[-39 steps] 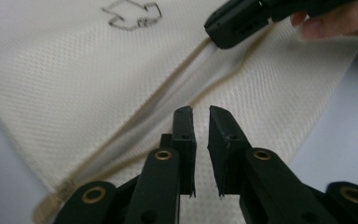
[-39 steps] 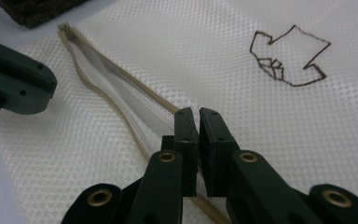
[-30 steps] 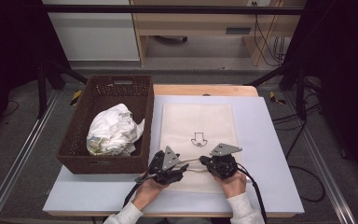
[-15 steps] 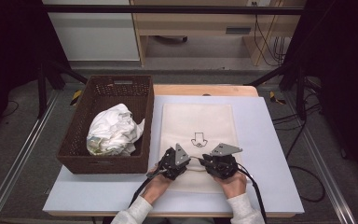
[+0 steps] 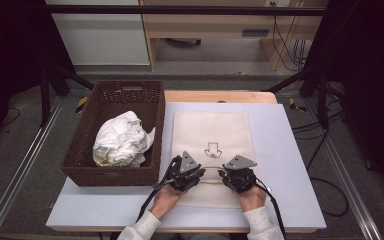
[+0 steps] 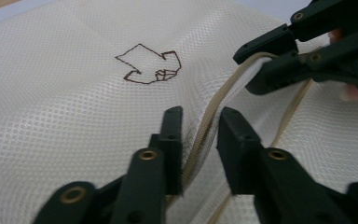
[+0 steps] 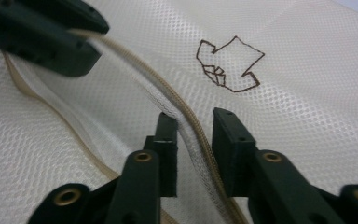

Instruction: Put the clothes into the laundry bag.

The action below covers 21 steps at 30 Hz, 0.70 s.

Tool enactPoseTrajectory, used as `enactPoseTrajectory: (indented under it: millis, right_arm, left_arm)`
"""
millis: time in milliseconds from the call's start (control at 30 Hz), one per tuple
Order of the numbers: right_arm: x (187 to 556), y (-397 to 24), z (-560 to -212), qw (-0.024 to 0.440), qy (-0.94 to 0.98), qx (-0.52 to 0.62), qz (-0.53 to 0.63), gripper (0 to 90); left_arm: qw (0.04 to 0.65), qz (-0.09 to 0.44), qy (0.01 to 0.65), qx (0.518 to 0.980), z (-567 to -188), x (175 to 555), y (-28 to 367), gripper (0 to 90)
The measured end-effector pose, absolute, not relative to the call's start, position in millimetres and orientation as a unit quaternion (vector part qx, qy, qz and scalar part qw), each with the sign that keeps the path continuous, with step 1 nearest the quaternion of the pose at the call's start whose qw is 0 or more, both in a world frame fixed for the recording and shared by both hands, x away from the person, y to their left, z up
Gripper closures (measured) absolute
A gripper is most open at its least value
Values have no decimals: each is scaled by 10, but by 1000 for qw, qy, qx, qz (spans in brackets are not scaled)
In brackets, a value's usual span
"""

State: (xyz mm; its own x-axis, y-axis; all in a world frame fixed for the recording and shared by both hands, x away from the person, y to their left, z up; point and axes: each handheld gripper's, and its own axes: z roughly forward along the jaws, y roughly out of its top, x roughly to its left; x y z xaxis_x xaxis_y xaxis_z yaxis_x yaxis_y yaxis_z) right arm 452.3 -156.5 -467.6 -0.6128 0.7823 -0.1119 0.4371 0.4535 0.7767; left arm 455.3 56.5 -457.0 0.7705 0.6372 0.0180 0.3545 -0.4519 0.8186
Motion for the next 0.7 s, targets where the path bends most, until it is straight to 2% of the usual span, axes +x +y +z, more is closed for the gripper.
enactPoseTrajectory:
  millis: [33,100,200,267,300,433,467,500,533,567,700]
  right_arm:
    - [4531,-1581,-4670,234,818,373,371,823]
    - [4540,-1612,-4653,230,810,381,381,850]
    - [4534,-1625,-4632,229,805,383,391,851]
    - [4528,-1632,-4617,230,799,383,401,851]
    - [4522,-1638,-4599,231,792,385,414,851]
    - [4515,-1656,-4575,228,785,383,430,852]
    - [4514,-1663,-4565,229,782,384,435,852]
    - [4507,-1675,-4544,228,777,383,445,854]
    - [4507,-1675,-4544,228,777,383,445,854]
    - [4492,-1687,-4508,232,769,382,457,854]
    - [4482,-1686,-4446,239,760,380,470,854]
  left_arm:
    - [433,162,296,836,-4541,4519,574,602]
    - [444,161,295,831,-4466,4411,613,474]
    - [453,174,281,828,-4397,4205,702,468]
    - [449,167,276,833,-4426,4096,761,516]
    - [430,164,277,844,-4517,4029,804,578]
    - [419,155,287,848,-4660,4022,848,711]
    - [413,147,293,850,-4723,4039,856,711]
    - [405,145,294,854,-4752,4049,856,759]
    - [398,143,296,856,-4786,4055,857,759]
    - [397,139,300,856,-4830,4058,863,797]
    - [397,145,298,856,-4853,4047,859,809]
